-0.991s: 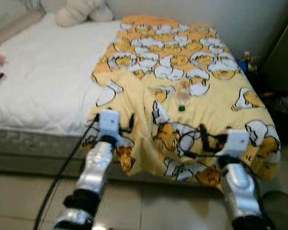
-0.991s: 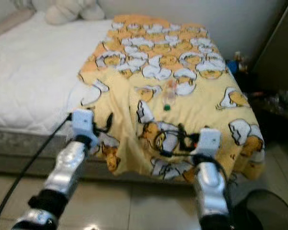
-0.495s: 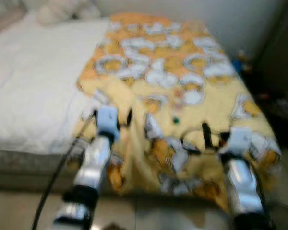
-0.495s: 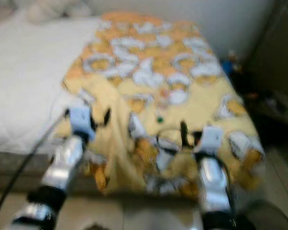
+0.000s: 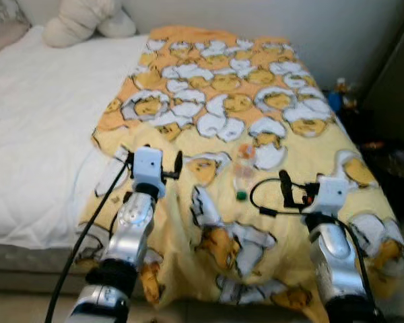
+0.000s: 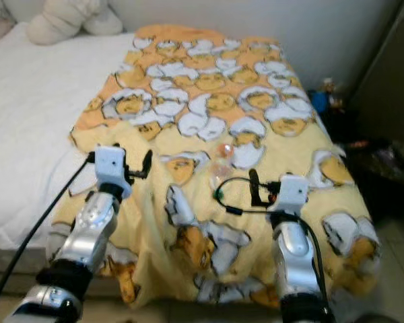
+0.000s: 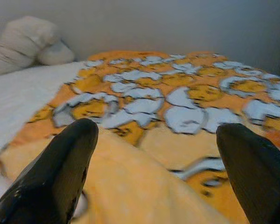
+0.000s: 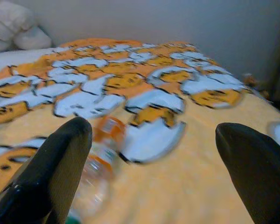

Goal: Clean up the room

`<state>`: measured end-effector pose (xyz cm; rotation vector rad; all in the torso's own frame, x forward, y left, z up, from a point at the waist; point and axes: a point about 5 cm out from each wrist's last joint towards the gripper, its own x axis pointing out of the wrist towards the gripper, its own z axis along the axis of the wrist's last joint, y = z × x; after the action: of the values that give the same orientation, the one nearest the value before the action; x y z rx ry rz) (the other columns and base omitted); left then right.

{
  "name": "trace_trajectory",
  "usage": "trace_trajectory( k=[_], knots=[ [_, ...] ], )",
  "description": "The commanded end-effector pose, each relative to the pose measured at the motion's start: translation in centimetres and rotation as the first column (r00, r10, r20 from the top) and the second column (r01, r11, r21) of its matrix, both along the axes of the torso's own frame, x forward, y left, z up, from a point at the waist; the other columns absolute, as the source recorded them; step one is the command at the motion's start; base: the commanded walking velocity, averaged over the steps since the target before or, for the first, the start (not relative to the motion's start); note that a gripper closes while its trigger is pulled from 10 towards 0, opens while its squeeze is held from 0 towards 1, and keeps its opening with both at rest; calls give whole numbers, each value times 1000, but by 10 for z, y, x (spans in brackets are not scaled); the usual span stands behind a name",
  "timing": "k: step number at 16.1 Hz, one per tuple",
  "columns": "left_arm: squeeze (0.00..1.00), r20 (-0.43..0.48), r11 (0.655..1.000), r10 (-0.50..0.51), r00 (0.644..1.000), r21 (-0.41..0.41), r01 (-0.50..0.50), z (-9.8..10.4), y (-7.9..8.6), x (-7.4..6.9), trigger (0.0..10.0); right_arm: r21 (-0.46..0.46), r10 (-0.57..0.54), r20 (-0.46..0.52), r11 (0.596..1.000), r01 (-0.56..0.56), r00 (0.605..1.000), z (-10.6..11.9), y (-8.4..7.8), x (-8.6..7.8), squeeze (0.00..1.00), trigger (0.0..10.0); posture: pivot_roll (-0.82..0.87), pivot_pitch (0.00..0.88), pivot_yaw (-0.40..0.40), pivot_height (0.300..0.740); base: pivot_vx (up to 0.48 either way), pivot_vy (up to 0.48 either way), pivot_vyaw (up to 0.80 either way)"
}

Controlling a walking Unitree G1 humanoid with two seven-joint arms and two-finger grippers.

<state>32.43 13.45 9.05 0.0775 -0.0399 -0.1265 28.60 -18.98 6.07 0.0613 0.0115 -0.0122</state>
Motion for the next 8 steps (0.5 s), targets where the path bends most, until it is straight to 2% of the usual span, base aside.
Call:
trace_trajectory(
  k=[1, 2, 4, 5, 6, 7, 8],
  knots=[
    [0, -1, 1000, 18, 1000, 18, -18, 1, 7, 1, 10000, 30, -1, -9, 1000, 1, 1000, 1, 7, 7, 0, 10000, 47, 0, -11, 740, 480, 0, 0],
    [0, 7, 999, 4, 1000, 45, -5, 2, 5, 0, 10000, 51, -51, -55, 997, 54, 997, -2, 4, 12, 0, 10000, 62, 0, -15, 740, 480, 0, 0],
    [0, 30, 993, -98, 995, 75, 96, 10, -6, -1, 10000, 79, -74, -108, 993, 83, 991, -4, 8, 27, 0, 10000, 82, 0, -12, 740, 0, 0, 0],
    [0, 57, 981, -183, 981, 77, 178, 19, -15, -3, 10000, 88, -86, -124, 991, 97, 989, -2, 9, 35, 0, 10000, 95, 0, -14, 740, 0, 0, 0],
    [0, 92, 959, -270, 958, 116, 259, 29, -23, -7, 10000, 88, -94, -143, 990, 108, 985, 0, 11, 42, 0, 10000, 115, 0, -17, 740, 0, 0, 0],
    [0, 121, 941, -319, 940, 159, 299, 37, -28, -13, 10000, 78, -113, -157, 989, 126, 981, 1, 12, 46, 0, 10000, 140, 0, -17, 740, 0, 0, 0],
    [0, 139, 934, -339, 931, 167, 315, 43, -31, -18, 10000, 63, -135, -178, 987, 149, 975, 0, 11, 48, 0, 10000, 150, 0, -21, 740, 0, 0, 0]
  ],
)
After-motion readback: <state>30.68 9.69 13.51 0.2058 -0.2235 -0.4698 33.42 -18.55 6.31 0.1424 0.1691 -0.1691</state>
